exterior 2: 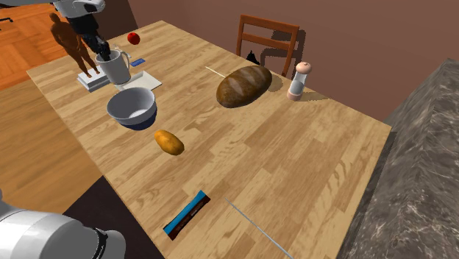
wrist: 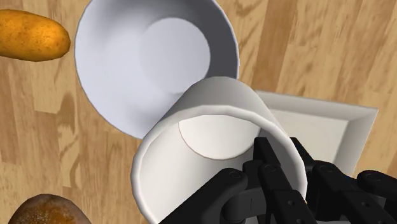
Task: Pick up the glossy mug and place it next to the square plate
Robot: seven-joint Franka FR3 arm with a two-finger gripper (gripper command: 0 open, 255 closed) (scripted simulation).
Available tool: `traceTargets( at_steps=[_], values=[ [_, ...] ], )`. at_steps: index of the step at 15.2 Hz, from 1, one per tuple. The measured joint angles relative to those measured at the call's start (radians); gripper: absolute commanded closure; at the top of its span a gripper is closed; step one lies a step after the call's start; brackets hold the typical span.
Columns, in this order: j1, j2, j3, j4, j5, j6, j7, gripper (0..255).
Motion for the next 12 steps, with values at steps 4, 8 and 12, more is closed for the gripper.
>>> traceTargets(
  at_steps=[4,8,12],
  values=[
    [0.062,0.085,0.034,0.118,-0.023,-0.042,0.092,255],
    [0.126,0.183,0.057,0.256,-0.051,-0.089,0.17,255],
    [0.203,0.297,0.073,0.421,-0.082,-0.149,0.244,255]
  ],
)
